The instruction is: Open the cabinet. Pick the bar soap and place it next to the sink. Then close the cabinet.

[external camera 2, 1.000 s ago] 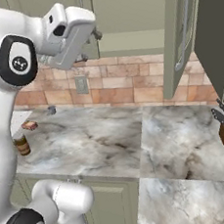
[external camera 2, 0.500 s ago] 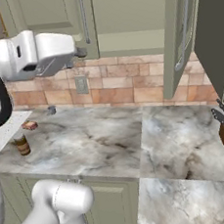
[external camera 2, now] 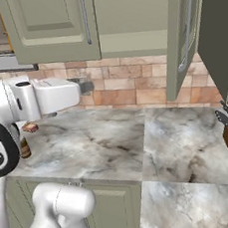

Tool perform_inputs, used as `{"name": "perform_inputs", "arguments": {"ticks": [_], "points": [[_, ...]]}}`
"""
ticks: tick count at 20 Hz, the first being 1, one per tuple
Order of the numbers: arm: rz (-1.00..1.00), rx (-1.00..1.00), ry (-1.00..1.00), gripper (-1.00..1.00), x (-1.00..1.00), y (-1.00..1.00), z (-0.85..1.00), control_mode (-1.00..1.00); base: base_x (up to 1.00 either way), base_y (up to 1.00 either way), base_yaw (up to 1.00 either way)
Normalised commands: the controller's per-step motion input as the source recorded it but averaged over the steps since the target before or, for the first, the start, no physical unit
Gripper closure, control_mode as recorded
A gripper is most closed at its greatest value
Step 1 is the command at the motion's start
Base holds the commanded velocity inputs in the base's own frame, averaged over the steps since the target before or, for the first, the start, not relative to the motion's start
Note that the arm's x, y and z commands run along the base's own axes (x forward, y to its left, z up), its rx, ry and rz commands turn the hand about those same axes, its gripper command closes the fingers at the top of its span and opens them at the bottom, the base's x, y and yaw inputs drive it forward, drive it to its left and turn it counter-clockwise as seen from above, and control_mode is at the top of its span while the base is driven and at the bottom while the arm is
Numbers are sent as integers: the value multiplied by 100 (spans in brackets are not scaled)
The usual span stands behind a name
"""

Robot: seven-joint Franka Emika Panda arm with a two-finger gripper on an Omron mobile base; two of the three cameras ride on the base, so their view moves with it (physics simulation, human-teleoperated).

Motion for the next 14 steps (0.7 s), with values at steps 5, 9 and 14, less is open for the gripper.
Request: {"name": "perform_inputs", "arguments": {"ticks": [5,9,14], "points": [[-2,15,-13,-100,-75,-13,0,-100,0,0,0],[-4,11,-21,-100,-61,-3,-7,-100,0,0,0],[-2,13,-20,-100,-4,-31,-23,-100,0,0,0]]}}
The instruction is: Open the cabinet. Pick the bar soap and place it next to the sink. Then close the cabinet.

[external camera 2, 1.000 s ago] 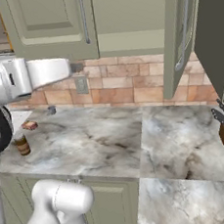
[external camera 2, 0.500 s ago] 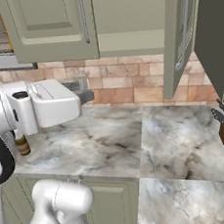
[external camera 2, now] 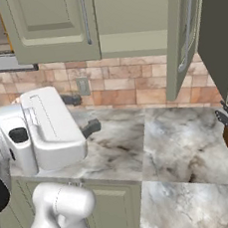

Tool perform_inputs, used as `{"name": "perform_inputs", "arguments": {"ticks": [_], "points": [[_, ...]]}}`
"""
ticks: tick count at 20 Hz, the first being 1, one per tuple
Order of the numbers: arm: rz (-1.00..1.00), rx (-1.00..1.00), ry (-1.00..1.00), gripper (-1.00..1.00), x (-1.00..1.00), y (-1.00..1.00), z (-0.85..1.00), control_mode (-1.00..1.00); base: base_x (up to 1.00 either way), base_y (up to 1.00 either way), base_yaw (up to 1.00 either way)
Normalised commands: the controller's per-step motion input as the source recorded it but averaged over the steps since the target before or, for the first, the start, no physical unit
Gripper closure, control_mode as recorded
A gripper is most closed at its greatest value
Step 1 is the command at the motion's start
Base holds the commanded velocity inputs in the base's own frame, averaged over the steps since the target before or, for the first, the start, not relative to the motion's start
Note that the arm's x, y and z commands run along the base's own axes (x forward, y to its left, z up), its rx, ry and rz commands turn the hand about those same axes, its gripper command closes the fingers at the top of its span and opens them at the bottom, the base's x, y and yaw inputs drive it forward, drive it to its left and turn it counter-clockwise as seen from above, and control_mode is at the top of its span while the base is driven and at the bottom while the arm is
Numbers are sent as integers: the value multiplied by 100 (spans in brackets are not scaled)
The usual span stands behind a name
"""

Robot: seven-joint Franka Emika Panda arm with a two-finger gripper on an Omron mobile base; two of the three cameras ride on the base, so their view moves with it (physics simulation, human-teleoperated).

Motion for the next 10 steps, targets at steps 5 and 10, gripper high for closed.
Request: {"name": "perform_inputs", "arguments": {"ticks": [5,10], "points": [[1,10,-24,-100,1,-29,-22,-100,0,0,0],[7,7,-18,-100,15,-20,-13,-100,0,0,0]]}}
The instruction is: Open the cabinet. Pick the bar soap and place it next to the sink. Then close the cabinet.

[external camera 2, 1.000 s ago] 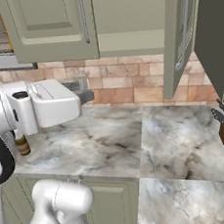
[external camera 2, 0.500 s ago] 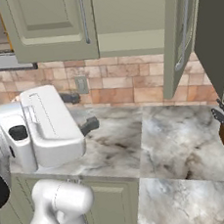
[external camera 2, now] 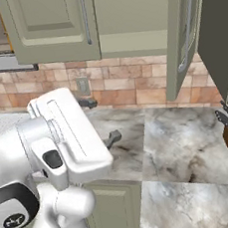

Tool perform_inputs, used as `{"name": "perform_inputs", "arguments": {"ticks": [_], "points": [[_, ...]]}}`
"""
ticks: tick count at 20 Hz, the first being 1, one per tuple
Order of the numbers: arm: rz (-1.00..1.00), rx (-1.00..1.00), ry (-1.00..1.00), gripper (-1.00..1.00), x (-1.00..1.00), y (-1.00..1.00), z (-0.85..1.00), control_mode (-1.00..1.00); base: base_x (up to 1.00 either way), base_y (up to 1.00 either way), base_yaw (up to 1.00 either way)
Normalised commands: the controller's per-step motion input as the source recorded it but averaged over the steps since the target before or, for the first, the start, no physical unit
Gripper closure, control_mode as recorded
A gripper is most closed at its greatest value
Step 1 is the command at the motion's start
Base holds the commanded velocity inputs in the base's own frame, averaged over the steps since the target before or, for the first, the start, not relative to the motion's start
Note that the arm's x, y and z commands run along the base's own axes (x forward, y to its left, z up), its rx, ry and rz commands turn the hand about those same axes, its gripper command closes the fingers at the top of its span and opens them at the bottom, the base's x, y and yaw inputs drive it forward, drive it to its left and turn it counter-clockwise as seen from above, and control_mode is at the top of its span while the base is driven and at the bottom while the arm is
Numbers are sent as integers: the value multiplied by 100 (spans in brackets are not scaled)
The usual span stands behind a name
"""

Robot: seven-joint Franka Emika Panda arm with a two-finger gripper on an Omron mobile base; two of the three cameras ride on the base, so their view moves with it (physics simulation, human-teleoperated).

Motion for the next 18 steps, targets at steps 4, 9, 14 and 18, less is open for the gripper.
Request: {"name": "perform_inputs", "arguments": {"ticks": [4,9,14,18], "points": [[12,1,-7,-100,22,-17,-1,-100,0,0,0],[13,0,0,-100,36,-9,0,-100,0,0,0],[6,-1,0,-100,29,-12,1,-100,0,0,0],[0,-7,0,-100,19,-12,6,-100,0,0,0]]}}
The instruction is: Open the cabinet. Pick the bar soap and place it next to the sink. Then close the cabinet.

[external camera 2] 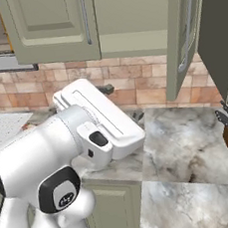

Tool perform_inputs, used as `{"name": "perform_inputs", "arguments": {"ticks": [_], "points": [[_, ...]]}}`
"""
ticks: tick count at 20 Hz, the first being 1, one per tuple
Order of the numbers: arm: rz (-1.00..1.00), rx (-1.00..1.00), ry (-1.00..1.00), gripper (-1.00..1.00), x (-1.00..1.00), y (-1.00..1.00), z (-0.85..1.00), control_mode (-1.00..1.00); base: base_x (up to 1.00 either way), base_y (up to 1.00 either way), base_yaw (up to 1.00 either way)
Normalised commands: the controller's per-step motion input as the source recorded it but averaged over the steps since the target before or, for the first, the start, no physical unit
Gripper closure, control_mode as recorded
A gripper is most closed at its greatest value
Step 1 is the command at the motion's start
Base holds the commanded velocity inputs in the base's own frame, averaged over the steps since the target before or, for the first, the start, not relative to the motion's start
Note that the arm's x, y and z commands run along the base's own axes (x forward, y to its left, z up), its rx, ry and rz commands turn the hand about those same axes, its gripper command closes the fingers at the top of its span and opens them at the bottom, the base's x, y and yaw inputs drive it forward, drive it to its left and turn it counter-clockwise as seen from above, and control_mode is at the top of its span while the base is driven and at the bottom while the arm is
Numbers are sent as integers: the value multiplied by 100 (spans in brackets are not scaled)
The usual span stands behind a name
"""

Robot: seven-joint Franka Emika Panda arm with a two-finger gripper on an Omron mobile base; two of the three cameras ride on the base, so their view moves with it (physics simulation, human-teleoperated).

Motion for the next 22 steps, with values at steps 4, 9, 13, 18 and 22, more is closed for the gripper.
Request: {"name": "perform_inputs", "arguments": {"ticks": [4,9,13,18,22], "points": [[0,-12,0,-100,19,-13,4,-100,0,0,0],[0,-10,0,-100,25,-19,1,-100,0,0,0],[0,-6,1,-100,29,-22,2,-100,0,0,0],[0,-2,4,-100,27,-24,2,-100,0,0,0],[0,0,7,-100,28,-24,0,-100,0,0,0]]}}
